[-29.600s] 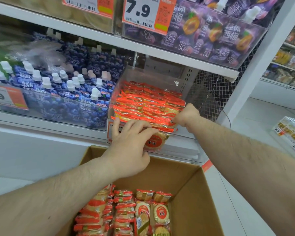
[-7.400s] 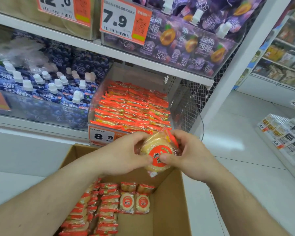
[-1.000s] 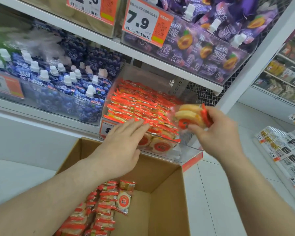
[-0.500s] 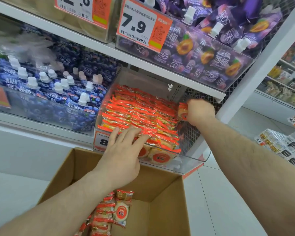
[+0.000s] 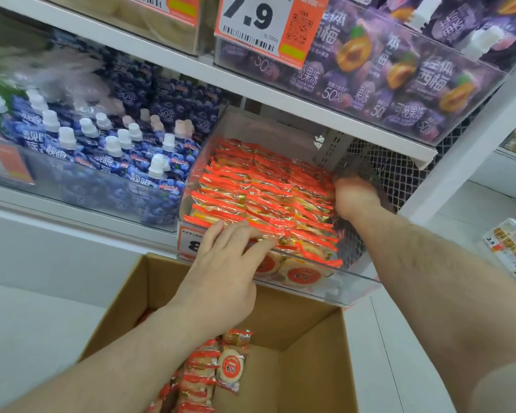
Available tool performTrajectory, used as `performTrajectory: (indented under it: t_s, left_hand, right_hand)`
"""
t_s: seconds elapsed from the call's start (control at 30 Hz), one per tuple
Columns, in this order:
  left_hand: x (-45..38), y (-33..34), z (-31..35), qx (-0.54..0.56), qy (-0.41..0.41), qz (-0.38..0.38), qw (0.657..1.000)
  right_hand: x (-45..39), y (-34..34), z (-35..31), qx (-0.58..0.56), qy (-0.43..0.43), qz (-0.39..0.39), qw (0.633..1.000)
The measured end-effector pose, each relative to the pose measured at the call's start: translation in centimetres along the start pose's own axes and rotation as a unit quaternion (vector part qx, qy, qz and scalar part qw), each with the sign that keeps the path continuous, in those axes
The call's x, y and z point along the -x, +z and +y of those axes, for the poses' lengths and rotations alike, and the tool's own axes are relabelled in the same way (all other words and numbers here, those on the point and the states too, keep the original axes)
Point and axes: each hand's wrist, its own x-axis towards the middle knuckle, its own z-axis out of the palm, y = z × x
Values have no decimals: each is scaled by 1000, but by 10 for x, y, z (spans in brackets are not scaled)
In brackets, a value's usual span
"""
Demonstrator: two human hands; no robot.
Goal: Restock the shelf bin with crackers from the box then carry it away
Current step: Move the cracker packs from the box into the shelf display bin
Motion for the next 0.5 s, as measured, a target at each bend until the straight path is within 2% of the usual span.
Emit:
performTrajectory:
  t_s: [0.1,0.23,0.5]
  left_hand:
    - [0,-1,1,-3,1,-3,1000]
    - [0,-2,1,4,6,0,1000]
    - [-3,-11,3,53,-11,-3,999]
  right_hand:
    - [1,7,-4,-39,8,28,999]
    - [6,7,-5,-59,18,21,998]
    - [22,-19,4,-144,-3,-51,988]
